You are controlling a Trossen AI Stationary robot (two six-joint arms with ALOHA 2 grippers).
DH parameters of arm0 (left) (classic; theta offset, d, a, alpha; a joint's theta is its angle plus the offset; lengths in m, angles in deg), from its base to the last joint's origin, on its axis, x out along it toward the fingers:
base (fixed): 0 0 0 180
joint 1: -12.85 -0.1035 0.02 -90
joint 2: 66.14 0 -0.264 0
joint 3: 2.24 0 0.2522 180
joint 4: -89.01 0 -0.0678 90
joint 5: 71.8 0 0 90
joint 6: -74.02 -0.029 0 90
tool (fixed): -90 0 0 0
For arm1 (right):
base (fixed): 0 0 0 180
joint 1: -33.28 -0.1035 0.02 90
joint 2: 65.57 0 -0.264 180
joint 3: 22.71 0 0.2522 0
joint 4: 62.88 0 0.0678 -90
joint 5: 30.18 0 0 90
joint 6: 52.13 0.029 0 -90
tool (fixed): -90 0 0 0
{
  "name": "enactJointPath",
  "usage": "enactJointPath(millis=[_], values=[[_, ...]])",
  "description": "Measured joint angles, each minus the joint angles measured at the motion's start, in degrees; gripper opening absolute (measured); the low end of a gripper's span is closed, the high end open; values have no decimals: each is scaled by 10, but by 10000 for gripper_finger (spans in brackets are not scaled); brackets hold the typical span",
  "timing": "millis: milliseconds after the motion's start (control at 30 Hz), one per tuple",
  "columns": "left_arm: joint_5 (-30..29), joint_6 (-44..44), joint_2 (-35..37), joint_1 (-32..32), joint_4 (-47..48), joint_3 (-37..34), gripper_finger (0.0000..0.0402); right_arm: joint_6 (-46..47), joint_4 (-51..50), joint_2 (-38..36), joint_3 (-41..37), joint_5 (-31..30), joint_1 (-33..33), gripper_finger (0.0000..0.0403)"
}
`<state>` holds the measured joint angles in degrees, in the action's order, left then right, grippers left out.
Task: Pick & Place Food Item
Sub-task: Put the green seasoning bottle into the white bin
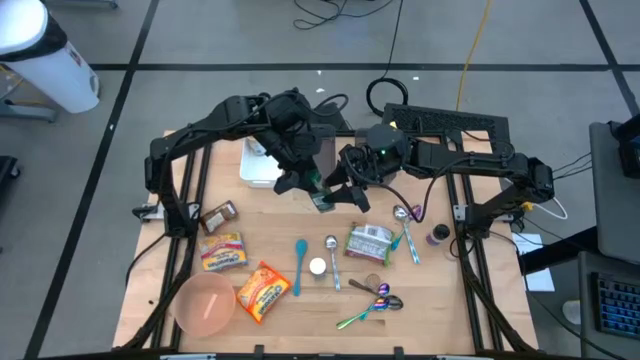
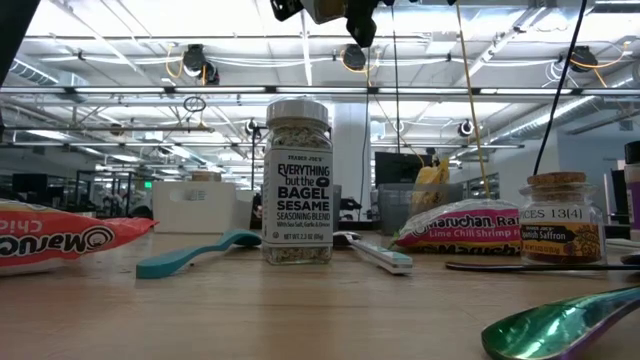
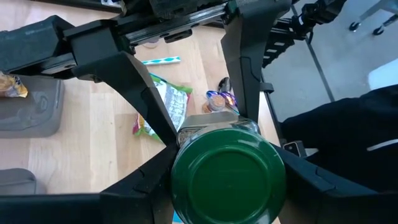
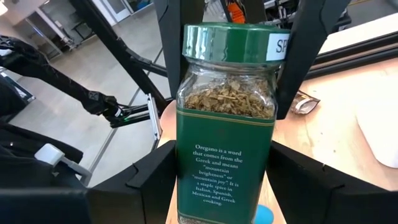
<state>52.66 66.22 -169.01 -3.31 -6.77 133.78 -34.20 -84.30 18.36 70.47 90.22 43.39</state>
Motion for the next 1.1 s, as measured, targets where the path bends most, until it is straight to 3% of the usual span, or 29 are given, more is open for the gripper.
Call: enactJointPath(millis=[533, 933, 1100], values=[[-49, -14, 38, -31, 40, 0, 207, 23, 8, -1, 0, -2, 41, 226], [-176, -51, 56, -82, 182, 0, 207, 35, 47, -1, 0, 1, 73, 226], [-222, -76, 56, -119, 195, 0, 207, 38, 47, -1, 0, -1, 79, 226]])
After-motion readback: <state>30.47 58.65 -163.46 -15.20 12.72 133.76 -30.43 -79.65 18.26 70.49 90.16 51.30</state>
